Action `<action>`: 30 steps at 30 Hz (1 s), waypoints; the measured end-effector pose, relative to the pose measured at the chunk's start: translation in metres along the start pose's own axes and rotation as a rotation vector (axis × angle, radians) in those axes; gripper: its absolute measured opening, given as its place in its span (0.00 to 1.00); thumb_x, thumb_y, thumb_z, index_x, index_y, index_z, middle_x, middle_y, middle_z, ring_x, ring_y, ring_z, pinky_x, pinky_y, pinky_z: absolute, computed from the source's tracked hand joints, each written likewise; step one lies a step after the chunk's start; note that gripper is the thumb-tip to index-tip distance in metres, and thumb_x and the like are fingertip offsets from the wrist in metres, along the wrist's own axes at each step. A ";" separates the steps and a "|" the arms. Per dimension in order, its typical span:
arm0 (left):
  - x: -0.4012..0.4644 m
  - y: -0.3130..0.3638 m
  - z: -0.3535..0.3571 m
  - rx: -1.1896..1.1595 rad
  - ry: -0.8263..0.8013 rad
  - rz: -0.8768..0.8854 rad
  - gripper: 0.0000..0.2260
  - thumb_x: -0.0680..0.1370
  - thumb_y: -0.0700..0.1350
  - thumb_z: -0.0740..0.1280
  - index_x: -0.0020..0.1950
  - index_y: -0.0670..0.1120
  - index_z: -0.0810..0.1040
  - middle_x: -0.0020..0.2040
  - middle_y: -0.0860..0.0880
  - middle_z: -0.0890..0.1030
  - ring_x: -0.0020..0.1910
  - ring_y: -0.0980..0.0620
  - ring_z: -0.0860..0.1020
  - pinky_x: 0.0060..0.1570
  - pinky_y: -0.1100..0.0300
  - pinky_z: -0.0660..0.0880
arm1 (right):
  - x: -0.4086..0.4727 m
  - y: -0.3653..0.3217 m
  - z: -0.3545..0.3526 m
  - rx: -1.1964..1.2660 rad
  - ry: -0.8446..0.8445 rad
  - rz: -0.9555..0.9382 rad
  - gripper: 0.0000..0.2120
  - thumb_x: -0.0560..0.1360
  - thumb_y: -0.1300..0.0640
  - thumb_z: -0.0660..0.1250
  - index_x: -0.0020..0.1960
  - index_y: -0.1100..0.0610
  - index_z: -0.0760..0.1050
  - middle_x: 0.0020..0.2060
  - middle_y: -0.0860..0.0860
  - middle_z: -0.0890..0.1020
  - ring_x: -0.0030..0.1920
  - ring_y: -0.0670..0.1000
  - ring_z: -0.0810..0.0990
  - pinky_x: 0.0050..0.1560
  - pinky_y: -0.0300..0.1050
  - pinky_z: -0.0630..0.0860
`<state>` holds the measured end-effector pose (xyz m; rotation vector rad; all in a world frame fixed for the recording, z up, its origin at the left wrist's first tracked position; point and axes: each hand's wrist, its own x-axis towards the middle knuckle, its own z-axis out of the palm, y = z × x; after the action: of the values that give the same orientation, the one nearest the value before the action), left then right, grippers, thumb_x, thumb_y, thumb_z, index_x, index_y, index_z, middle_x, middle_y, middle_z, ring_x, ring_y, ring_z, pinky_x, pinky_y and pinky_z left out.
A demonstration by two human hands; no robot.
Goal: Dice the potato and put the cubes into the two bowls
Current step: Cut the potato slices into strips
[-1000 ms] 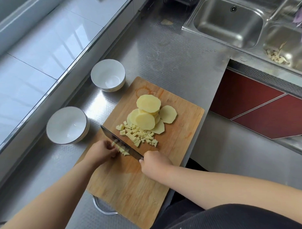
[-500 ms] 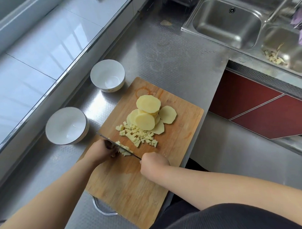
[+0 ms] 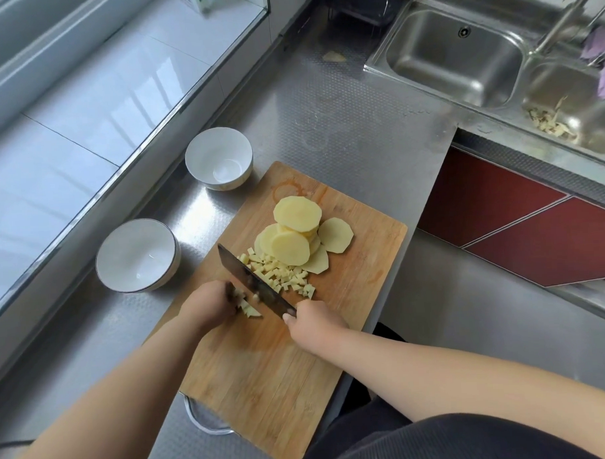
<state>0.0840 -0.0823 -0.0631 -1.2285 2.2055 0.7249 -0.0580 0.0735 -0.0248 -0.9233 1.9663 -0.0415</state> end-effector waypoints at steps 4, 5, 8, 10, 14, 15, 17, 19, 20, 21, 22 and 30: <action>0.003 -0.002 -0.002 -0.139 -0.062 -0.036 0.03 0.77 0.44 0.69 0.48 0.45 0.79 0.44 0.48 0.81 0.44 0.51 0.78 0.49 0.54 0.78 | -0.006 0.007 -0.005 0.078 0.049 -0.022 0.17 0.82 0.47 0.56 0.58 0.58 0.75 0.51 0.56 0.80 0.45 0.56 0.77 0.42 0.45 0.72; 0.003 -0.003 -0.003 -0.183 -0.079 -0.046 0.03 0.77 0.44 0.69 0.47 0.45 0.80 0.44 0.47 0.81 0.43 0.51 0.78 0.48 0.55 0.78 | -0.007 0.007 -0.006 0.083 0.051 -0.028 0.17 0.82 0.48 0.56 0.58 0.58 0.75 0.51 0.56 0.80 0.44 0.55 0.76 0.42 0.45 0.72; -0.001 -0.005 -0.012 -0.332 -0.135 -0.090 0.02 0.76 0.41 0.71 0.46 0.43 0.81 0.42 0.46 0.82 0.40 0.52 0.79 0.40 0.59 0.78 | -0.011 0.007 -0.002 0.081 0.029 -0.051 0.16 0.82 0.48 0.56 0.57 0.57 0.75 0.50 0.55 0.80 0.44 0.55 0.76 0.42 0.44 0.73; -0.005 -0.007 -0.018 -0.398 -0.172 -0.124 0.01 0.77 0.40 0.70 0.47 0.43 0.80 0.43 0.47 0.82 0.41 0.53 0.80 0.35 0.63 0.76 | -0.013 0.006 0.002 0.070 0.008 -0.073 0.16 0.82 0.48 0.56 0.57 0.58 0.75 0.49 0.56 0.80 0.43 0.56 0.77 0.40 0.44 0.71; -0.007 -0.022 -0.026 -0.431 -0.203 -0.184 0.05 0.76 0.39 0.71 0.51 0.41 0.81 0.45 0.45 0.83 0.44 0.52 0.81 0.37 0.62 0.77 | -0.017 0.001 0.010 0.046 -0.015 -0.119 0.16 0.82 0.48 0.56 0.56 0.57 0.76 0.49 0.55 0.80 0.42 0.55 0.76 0.39 0.44 0.70; -0.007 -0.026 -0.027 -0.435 -0.207 -0.202 0.05 0.76 0.39 0.71 0.51 0.41 0.81 0.46 0.45 0.83 0.44 0.52 0.81 0.37 0.61 0.77 | -0.017 -0.001 0.011 0.040 -0.025 -0.122 0.16 0.82 0.48 0.56 0.57 0.57 0.76 0.50 0.55 0.80 0.43 0.55 0.76 0.40 0.44 0.70; -0.007 -0.033 -0.030 -0.440 -0.227 -0.232 0.06 0.75 0.39 0.72 0.51 0.40 0.81 0.45 0.45 0.85 0.45 0.52 0.82 0.37 0.61 0.77 | -0.017 -0.002 0.014 0.028 -0.045 -0.120 0.16 0.82 0.48 0.56 0.59 0.58 0.76 0.51 0.55 0.80 0.47 0.57 0.78 0.42 0.45 0.72; -0.008 -0.037 -0.032 -0.448 -0.245 -0.252 0.05 0.76 0.39 0.71 0.51 0.41 0.82 0.45 0.46 0.85 0.46 0.52 0.83 0.38 0.61 0.77 | -0.014 -0.003 0.015 0.005 -0.062 -0.114 0.17 0.82 0.48 0.56 0.60 0.58 0.76 0.52 0.56 0.80 0.50 0.58 0.79 0.43 0.46 0.73; -0.009 -0.038 -0.033 -0.449 -0.250 -0.259 0.05 0.76 0.38 0.71 0.51 0.42 0.82 0.45 0.46 0.85 0.46 0.52 0.83 0.39 0.61 0.77 | -0.012 -0.003 0.015 -0.007 -0.071 -0.111 0.16 0.82 0.49 0.56 0.61 0.58 0.75 0.53 0.56 0.80 0.51 0.58 0.79 0.43 0.46 0.72; -0.010 -0.039 -0.033 -0.447 -0.253 -0.263 0.04 0.76 0.39 0.71 0.50 0.43 0.82 0.46 0.47 0.85 0.46 0.52 0.83 0.39 0.61 0.77 | -0.010 -0.002 0.014 -0.016 -0.077 -0.109 0.16 0.82 0.49 0.56 0.61 0.58 0.75 0.54 0.56 0.80 0.51 0.58 0.79 0.43 0.46 0.72; -0.010 -0.040 -0.033 -0.447 -0.253 -0.267 0.04 0.76 0.39 0.71 0.50 0.43 0.82 0.46 0.46 0.85 0.47 0.52 0.83 0.40 0.61 0.77 | -0.008 -0.001 0.013 -0.022 -0.079 -0.106 0.16 0.82 0.49 0.56 0.61 0.58 0.75 0.54 0.56 0.80 0.52 0.58 0.79 0.44 0.46 0.71; -0.004 -0.016 -0.024 -0.539 0.082 -0.124 0.03 0.78 0.41 0.67 0.45 0.44 0.77 0.42 0.46 0.82 0.42 0.47 0.80 0.45 0.53 0.77 | 0.007 0.012 -0.022 -0.010 0.010 -0.045 0.16 0.82 0.49 0.57 0.58 0.58 0.76 0.53 0.56 0.80 0.52 0.59 0.79 0.48 0.48 0.75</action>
<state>0.0954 -0.1027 -0.0461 -1.6570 2.0364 1.2898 -0.0835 0.0708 -0.0223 -0.9757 1.9559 -0.0625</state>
